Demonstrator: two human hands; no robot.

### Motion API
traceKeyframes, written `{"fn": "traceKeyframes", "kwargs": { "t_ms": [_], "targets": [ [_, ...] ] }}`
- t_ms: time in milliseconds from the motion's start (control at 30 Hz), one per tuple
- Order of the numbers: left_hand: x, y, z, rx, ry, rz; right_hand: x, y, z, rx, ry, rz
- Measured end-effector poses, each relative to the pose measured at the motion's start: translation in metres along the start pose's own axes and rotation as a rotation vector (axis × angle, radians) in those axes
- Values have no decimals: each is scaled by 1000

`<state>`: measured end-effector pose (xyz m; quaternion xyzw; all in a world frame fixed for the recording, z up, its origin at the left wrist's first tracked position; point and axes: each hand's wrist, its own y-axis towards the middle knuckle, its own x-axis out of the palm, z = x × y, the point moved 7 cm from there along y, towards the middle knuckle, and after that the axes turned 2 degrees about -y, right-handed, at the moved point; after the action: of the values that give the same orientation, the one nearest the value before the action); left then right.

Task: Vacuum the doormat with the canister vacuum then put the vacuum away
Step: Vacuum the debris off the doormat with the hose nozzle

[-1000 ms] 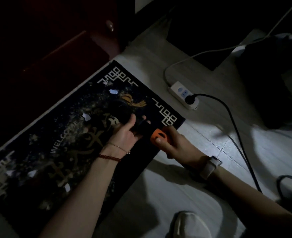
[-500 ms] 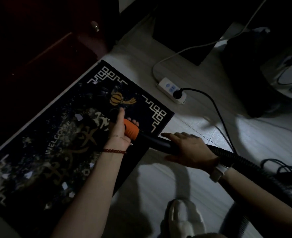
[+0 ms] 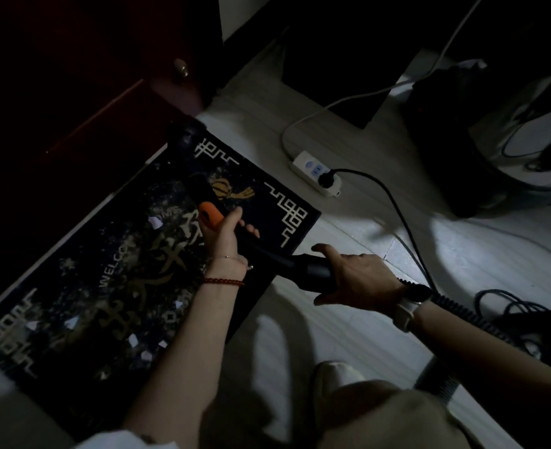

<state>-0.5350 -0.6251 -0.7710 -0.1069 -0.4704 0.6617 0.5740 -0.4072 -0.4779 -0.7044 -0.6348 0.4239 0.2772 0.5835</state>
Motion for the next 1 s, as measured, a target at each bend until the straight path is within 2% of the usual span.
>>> {"fn": "traceKeyframes", "kwargs": {
  "t_ms": [133,200,233,300,367,433,500,600,700,800,933,1000],
  "targets": [
    [15,-11,-10,-34,-19,-130,14,-7,9,59,405,-280],
    [23,-17,-9,-34,-34,-150,10,-12,17,90,382,-253],
    [25,-18,-8,-24,-48,-134,4,-14,24,125,294,-166],
    [28,-19,-3,9,-84,-54,-17,-25,36,222,26,151],
    [29,-20,-4,27,-123,22,-21,-38,43,314,-238,399],
    [30,-24,-10,6,-108,47,-18,-43,44,308,-310,482],
    [31,-27,-14,-20,-71,10,-9,-38,48,226,-196,360],
    [36,-23,-10,-54,-88,-125,9,-34,44,108,77,-64],
    [43,-17,-1,-81,-126,-231,12,-30,40,109,344,-219],
    [42,-20,2,-56,-188,-167,1,-25,43,124,341,-247],
    [36,-23,-11,-25,-100,115,-25,-22,37,97,-19,0],
    [33,-21,-14,-44,-36,171,-29,-22,31,64,-42,23]
  ]
}}
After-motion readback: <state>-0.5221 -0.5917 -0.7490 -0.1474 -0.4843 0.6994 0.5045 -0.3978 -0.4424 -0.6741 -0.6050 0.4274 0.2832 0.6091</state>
